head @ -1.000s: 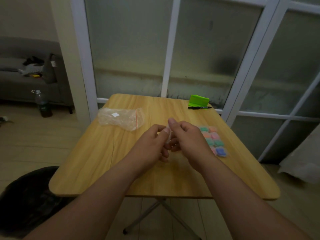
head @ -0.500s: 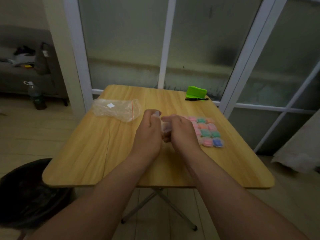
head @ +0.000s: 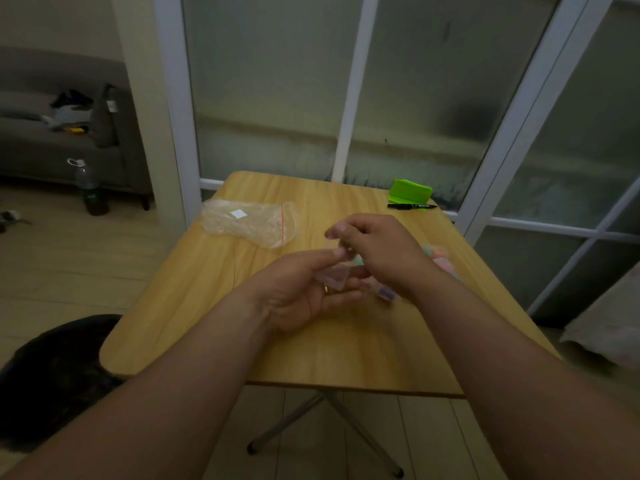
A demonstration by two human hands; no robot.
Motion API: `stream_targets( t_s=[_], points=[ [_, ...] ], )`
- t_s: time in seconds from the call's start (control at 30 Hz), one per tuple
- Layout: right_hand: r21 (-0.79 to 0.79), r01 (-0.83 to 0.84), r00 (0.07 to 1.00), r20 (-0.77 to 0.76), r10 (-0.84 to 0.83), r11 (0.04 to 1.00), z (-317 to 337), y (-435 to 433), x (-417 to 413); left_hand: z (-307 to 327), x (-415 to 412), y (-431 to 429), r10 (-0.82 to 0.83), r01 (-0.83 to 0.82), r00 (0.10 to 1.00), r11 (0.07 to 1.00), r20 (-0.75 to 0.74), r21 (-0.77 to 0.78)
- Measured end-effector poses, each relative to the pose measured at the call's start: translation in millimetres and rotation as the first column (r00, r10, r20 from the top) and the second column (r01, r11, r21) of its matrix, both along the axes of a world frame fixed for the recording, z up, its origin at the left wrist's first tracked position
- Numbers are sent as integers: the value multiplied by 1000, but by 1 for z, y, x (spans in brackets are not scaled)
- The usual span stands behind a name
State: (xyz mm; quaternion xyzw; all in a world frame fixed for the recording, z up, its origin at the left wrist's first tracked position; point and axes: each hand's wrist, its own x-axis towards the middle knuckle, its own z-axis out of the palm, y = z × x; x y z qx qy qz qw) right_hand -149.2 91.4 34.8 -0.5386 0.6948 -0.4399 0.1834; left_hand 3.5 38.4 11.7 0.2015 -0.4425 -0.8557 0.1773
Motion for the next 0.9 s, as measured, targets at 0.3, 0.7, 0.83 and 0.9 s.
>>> stream_targets(
  t_s=[0.3,0.7,0.83,0.9],
  points=[
    [71,347,906,-283,-315,935,8,-39,-91,-13,-16,-24,447,-448,893,869,52,210],
    [341,445,679,-731,-64,828,-24,-83,-105,-12,-25,-29,400,-385,916,854,31,349],
    [274,427,675,-731,-102,862,-27,-83,-98,-13,-26,-29,403,-388,915,852,35,352],
    [162,359,707,-691,-154,919,-19,-79,-88,-13,-26,-30,397,-382,917,851,35,361]
  ],
)
